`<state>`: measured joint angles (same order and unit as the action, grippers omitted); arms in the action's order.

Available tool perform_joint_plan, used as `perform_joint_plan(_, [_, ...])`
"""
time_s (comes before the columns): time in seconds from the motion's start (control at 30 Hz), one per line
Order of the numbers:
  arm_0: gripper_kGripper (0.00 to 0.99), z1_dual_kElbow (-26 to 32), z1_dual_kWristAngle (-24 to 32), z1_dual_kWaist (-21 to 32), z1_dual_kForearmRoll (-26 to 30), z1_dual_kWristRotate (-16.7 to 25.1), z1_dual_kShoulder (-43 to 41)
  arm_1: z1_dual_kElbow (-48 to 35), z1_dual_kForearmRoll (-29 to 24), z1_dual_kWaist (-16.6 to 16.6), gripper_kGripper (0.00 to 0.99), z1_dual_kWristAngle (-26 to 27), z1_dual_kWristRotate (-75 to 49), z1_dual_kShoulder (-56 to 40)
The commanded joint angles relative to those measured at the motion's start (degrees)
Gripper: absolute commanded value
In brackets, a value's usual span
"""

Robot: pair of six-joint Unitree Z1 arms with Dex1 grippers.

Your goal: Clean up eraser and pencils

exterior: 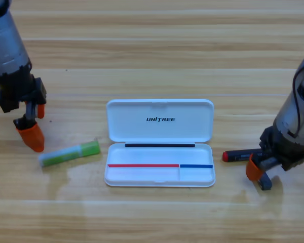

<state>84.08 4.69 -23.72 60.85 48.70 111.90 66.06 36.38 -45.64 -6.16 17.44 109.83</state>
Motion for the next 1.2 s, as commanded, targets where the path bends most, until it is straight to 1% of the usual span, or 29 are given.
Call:
perform_joint_plan(0.03, [0.959, -2.52, 0.4, -1.59, -2.49, -1.5, 1.3, 0.82, -0.96, 1.61, 0.834, 1.06, 0.84, 5.4])
perform_joint_plan(0.07, [0.959, -2.87, 0.4, -1.77, -2.76, -1.68, 1.3, 1.09, -0.96, 1.52, 0.811, 1.32, 0.84, 5.92])
perform_joint_plan(0.27, [0.959, -4.54, 0.58, -2.47, -5.13, -2.38, 1.13, 1.61, -0.96, 1.52, 0.807, 2.03, 1.11, 8.12])
perform_joint_plan(0.3, [0.959, -4.81, 0.67, -2.64, -5.48, -2.38, 1.04, 1.61, -0.96, 1.52, 0.756, 2.29, 1.11, 8.47])
perform_joint_plan(0.4, [0.959, -5.16, 0.84, -3.0, -6.36, -2.29, 0.78, 1.53, -0.96, 1.52, 0.528, 3.7, 1.02, 9.09])
perform_joint_plan(0.5, [0.96, -6.12, 0.58, -3.61, -8.12, -2.29, 0.6, 1.17, -0.96, 1.61, 0.327, 4.31, 1.02, 9.26])
perform_joint_plan(0.6, [0.96, -7.62, -0.21, -4.75, -10.31, -2.65, 0.69, 0.38, -0.69, 1.61, 0.172, 4.4, 0.93, 8.91])
perform_joint_plan(0.63, [0.959, -8.06, -0.74, -5.11, -10.93, -3.0, 0.69, 0.21, -0.25, 1.61, 0.15, 4.4, 0.93, 8.65])
perform_joint_plan(0.7, [0.96, -8.76, -1.62, -5.9, -12.16, -3.44, 0.78, 0.03, 0.8, 1.79, 0.146, 4.4, 0.93, 8.03])
perform_joint_plan(0.83, [0.96, -9.11, -2.15, -6.86, -12.78, -4.05, 1.3, 0.12, 3.17, 2.93, 0.146, 4.31, 0.76, 5.66])
perform_joint_plan(0.9, [0.959, -9.46, -2.32, -7.13, -13.21, -4.32, 1.3, 0.82, 5.2, 3.11, 0.146, 3.35, -3.46, 2.85])
perform_joint_plan(1.0, [0.96, -10.25, -2.58, -7.57, -14.01, -4.58, 1.39, 3.72, 9.77, 3.11, 0.146, 2.38, -15.15, -2.07])
perform_joint_plan(1.07, [0.96, -10.78, -2.85, -7.74, -14.62, -4.75, 1.48, 6.62, 14.6, 3.11, 0.147, 2.64, -28.25, -4.36])
perform_joint_plan(1.1, [0.96, -11.05, -3.02, -7.83, -15.06, -4.93, 1.74, 8.12, 17.15, 3.11, 0.147, 3.17, -35.1, -5.15])
perform_joint_plan(1.13, [0.96, -11.22, -3.29, -7.92, -15.5, -4.93, 1.92, 9.17, 18.64, 3.11, 0.147, 4.58, -38.27, -5.77])
perform_joint_plan(1.2, [0.96, -11.84, -3.9, -7.92, -16.73, -5.11, 2.45, 11.11, 19.7, 3.02, 0.149, 6.42, -44.68, -5.94])
